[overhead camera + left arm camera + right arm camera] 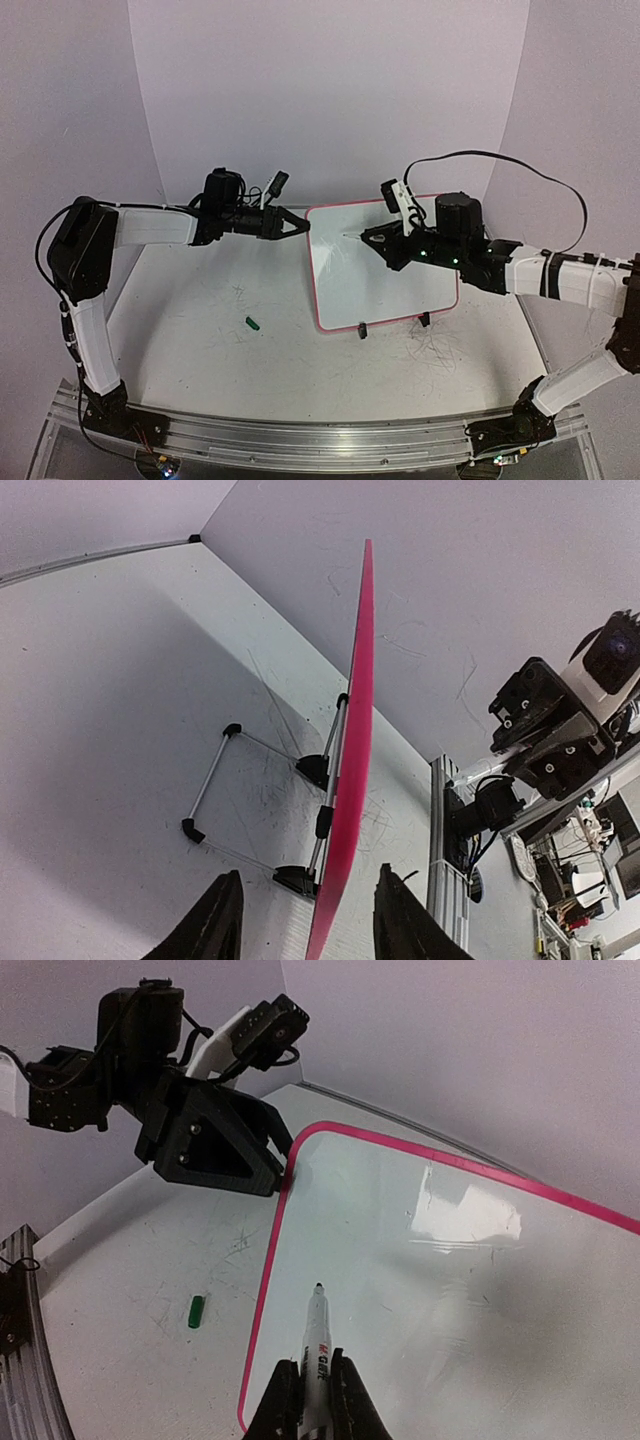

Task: Write a sentence on the whiteboard
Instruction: Hold the whiteboard at the center of the board.

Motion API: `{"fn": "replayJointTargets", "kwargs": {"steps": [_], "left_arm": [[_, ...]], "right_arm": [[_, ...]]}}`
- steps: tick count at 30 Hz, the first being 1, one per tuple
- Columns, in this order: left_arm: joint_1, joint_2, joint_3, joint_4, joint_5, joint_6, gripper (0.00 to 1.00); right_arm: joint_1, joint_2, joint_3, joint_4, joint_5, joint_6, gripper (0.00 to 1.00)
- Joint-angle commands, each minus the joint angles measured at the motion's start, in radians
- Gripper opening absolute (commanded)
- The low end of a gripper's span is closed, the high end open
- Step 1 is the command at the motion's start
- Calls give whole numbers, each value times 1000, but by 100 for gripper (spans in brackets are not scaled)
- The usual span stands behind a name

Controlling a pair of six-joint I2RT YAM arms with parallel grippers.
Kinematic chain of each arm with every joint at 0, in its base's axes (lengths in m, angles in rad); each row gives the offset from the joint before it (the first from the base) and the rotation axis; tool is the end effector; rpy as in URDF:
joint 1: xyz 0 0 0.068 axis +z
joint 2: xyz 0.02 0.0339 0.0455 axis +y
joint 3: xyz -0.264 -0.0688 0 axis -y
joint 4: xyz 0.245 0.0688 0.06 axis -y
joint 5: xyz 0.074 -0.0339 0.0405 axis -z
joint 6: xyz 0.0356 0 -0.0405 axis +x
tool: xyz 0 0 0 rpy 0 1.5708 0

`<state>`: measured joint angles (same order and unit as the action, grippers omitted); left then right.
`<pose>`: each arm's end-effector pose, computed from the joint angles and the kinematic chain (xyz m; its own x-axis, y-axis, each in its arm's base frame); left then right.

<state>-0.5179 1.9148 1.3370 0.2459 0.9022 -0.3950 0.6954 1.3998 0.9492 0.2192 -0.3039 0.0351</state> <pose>0.3666 -0.2410 0.2472 -0.6274 0.0830 -0.7742 0.7692 0.2202 -0.5998 0.2441 0.2176 0.2962 -0.2053 -0.1277 -0.9703 -0.8283 0.5508 0.1027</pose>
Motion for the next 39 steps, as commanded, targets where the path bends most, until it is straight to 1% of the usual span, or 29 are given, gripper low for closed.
{"fn": "replayJointTargets", "kwargs": {"steps": [1,7,15,23,30,35,39], "left_arm": [[4,18,54,46,37,14,43],[-1,39,56,64,39,-9,34],[-2,46,50,77,27,-14,27],[-2,81,71,85,32,-41,29],[-10,101,82,93,37,-46,22],[-10,99,80,96,42,-42,20],[-18,104,82,97,57,-41,24]], "right_arm": [[19,31,60,76,26,-68,0],[57,65,81,78,49,-85,0],[76,60,62,81,81,-87,0],[77,41,46,80,112,-92,0],[109,29,-5,66,152,-102,0],[146,48,-7,58,190,-124,0],[153,83,19,58,206,-119,0]]}}
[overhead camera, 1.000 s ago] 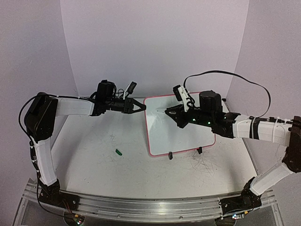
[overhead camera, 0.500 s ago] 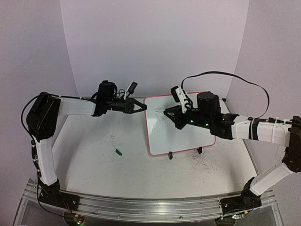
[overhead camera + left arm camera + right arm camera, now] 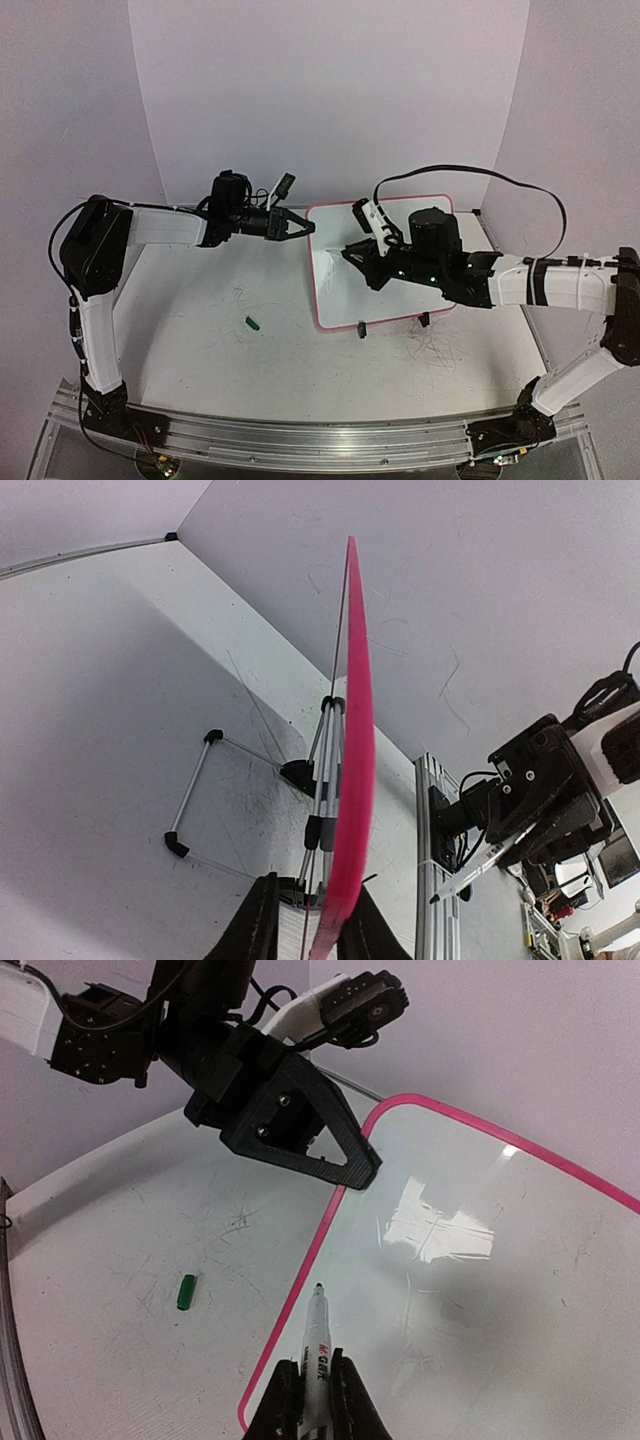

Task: Write a sentence on the whiteboard
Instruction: Hold the whiteboard at the center of the board.

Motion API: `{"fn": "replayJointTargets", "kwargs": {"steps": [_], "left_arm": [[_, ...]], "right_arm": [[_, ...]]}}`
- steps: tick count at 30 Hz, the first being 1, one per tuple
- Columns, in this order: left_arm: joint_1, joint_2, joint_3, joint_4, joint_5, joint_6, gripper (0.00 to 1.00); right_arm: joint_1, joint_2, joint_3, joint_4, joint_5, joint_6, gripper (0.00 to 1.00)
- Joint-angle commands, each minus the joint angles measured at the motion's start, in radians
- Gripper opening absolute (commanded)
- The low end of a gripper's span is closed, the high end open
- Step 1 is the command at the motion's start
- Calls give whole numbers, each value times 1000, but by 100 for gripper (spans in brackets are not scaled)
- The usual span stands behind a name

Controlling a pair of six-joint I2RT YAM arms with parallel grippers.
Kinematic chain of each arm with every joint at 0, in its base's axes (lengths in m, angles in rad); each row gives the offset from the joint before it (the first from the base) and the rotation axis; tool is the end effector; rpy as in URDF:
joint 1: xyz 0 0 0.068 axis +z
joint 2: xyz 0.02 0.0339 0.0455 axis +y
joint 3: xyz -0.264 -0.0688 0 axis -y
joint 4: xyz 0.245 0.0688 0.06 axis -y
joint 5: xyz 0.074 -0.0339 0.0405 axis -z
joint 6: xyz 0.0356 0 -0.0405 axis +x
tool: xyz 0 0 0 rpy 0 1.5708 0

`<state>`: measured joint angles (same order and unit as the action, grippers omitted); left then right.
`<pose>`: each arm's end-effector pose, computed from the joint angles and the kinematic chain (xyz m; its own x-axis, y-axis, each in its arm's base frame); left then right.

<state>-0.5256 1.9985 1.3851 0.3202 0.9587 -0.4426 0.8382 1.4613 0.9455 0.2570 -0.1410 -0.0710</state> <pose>0.3788 -0.2534 0.2344 -0.6397 0.0865 -0.7638 0.7659 0.1560 -0.6238 0.2233 0.2557 0.2793 -0.1121 -0.2296 -0.9668 -0.8370 0.5463 -0.0327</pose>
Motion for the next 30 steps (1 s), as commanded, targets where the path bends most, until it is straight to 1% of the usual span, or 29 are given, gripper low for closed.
{"fn": "replayJointTargets", "kwargs": {"steps": [1,4,9,13,20,23,30], "left_arm": [[-14,23,34,23,2,5,24],[-25,27,37,25,6,4,23],[-29,27,29,28,5,9,16],[-31,30,22,28,3,17,10],[-33,27,10,29,0,36,3],[-33,24,5,29,-2,42,0],[-34,21,2,29,-3,45,0]], "right_arm": [[10,32,29,20,49,-9,0],[11,60,42,17,47,-5,0],[19,89,45,30,39,-12,0],[45,96,43,63,53,-25,0],[50,106,45,95,105,-8,0],[50,118,57,98,132,-5,0],[50,137,70,129,129,-8,0]]}}
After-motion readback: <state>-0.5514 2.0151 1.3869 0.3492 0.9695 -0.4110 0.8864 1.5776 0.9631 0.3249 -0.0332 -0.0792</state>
